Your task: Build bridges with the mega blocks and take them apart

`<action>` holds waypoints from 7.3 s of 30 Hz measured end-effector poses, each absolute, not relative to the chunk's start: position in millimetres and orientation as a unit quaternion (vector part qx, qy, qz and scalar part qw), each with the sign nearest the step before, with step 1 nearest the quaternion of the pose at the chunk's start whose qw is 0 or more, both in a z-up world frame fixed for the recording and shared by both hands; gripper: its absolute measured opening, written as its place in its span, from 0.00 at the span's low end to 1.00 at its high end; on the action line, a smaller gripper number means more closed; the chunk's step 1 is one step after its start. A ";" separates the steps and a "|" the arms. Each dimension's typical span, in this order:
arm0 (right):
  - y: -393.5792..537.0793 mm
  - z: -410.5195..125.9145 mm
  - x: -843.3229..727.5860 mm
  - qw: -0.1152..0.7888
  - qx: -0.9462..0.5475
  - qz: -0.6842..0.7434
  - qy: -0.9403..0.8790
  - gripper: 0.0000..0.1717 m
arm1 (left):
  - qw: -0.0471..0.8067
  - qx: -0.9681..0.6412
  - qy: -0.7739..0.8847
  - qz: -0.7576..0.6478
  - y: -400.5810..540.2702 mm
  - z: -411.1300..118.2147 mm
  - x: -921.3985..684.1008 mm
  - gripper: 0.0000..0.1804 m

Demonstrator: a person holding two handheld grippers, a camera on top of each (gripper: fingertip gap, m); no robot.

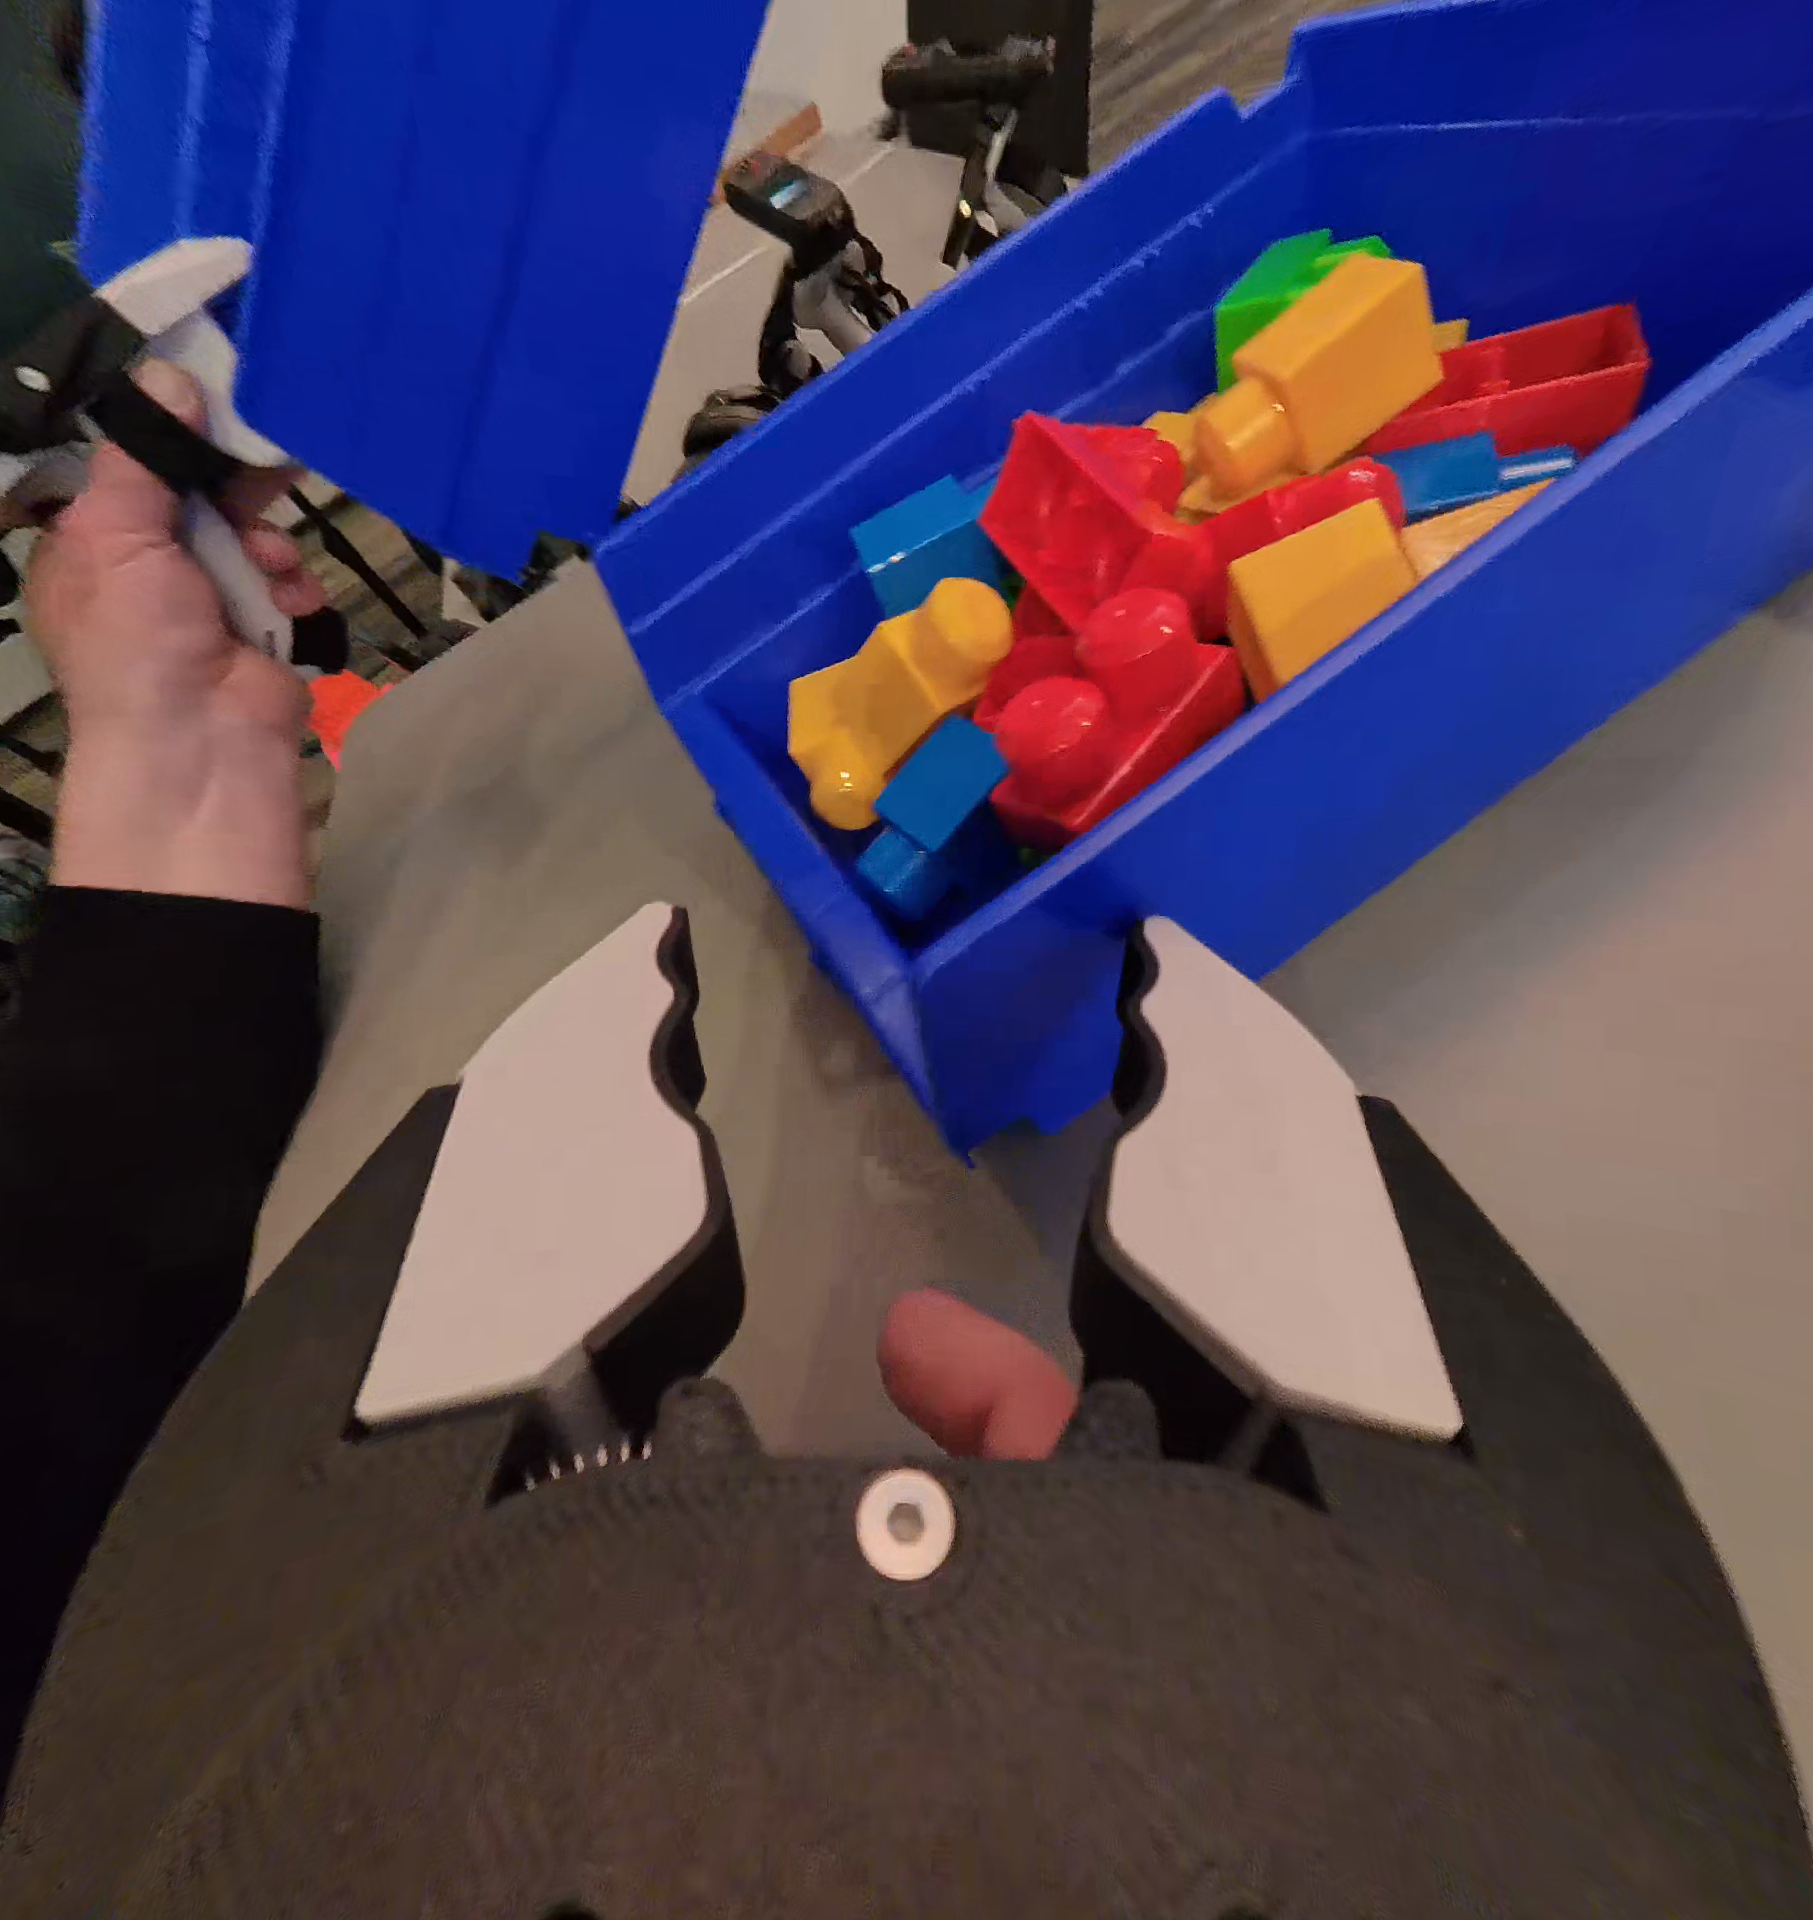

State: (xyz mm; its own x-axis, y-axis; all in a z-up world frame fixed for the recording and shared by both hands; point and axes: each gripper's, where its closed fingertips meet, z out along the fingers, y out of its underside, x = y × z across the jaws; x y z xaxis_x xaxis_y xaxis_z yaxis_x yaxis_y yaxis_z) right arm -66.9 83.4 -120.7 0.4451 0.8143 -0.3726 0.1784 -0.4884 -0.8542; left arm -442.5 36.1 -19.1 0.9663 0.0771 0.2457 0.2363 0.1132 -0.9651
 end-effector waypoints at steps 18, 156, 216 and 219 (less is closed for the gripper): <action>106.2 -126.2 -116.6 0.460 -0.728 0.364 -0.356 0.16 | 0.745 -0.653 -0.134 -0.033 28.8 -14.4 -449.4 0.04; 79.7 -86.3 138.8 0.436 -0.770 0.213 -0.414 0.01 | 0.608 -0.680 0.356 -0.203 94.7 -64.1 25.5 0.08; 148.4 -176.8 152.0 0.475 -0.796 0.049 -0.372 0.60 | 0.482 -0.797 0.337 -0.137 151.6 -157.1 53.5 0.62; 146.5 -172.8 152.3 0.478 -0.799 0.077 -0.357 0.55 | 0.468 -0.802 0.330 -0.169 149.6 -162.7 56.7 0.62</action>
